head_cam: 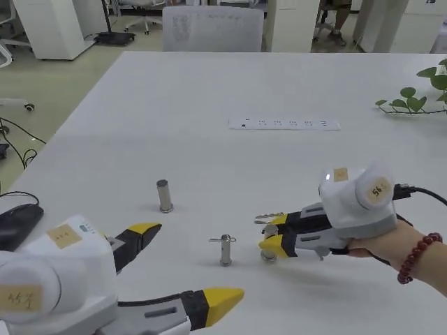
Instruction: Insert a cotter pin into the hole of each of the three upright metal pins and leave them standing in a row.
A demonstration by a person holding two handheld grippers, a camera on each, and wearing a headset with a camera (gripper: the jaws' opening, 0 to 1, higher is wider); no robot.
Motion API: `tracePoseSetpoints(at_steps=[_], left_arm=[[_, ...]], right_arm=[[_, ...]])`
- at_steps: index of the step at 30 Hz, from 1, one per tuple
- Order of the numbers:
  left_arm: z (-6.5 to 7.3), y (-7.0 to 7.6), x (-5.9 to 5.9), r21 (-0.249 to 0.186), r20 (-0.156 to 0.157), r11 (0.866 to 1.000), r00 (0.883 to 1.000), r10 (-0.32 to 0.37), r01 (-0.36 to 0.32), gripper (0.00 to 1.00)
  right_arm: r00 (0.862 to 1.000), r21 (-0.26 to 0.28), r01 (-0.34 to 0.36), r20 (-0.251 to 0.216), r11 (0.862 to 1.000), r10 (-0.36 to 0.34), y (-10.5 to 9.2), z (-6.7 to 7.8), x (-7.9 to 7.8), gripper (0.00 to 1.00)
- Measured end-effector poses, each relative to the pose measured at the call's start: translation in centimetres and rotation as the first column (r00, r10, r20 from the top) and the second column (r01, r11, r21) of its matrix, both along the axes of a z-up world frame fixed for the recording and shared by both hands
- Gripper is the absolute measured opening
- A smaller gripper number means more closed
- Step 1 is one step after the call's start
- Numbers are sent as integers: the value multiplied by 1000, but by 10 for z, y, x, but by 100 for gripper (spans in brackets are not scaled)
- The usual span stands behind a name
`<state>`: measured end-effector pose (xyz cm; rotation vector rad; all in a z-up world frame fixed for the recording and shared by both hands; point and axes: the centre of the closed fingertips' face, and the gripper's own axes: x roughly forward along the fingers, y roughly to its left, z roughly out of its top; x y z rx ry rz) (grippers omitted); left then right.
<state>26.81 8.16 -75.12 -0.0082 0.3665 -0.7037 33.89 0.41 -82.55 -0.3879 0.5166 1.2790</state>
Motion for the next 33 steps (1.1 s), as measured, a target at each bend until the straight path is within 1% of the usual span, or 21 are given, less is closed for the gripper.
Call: tracePoseSetpoints(at_steps=[8, 12, 17, 20, 23, 33], left_arm=[[0, 1, -2, 4, -1, 1000, 1000, 2, -2, 88], [0, 0, -3, 4, -1, 1000, 1000, 1, -1, 88], [-1, 0, -3, 7, -3, 1000, 1000, 0, 0, 87], [-2, -1, -3, 10, -6, 1000, 1000, -3, 3, 87], [-2, -2, -3, 13, -8, 1000, 1000, -5, 5, 87], [-5, -2, -4, 21, -16, 1000, 1000, -6, 7, 86]], right_arm=[[1000, -4, -3, 2, 1000, 3, 0, -4, -5, 14], [1000, 14, 13, 1, 1000, -13, -1, -4, -3, 14], [1000, 31, 11, 3, 999, -11, -2, -4, -4, 14], [1000, 40, 17, -2, 999, -17, -2, -3, -4, 15], [999, 52, 33, -19, 998, -32, -1, -3, -3, 15], [998, 56, 49, -38, 997, -47, -1, -3, -3, 15]])
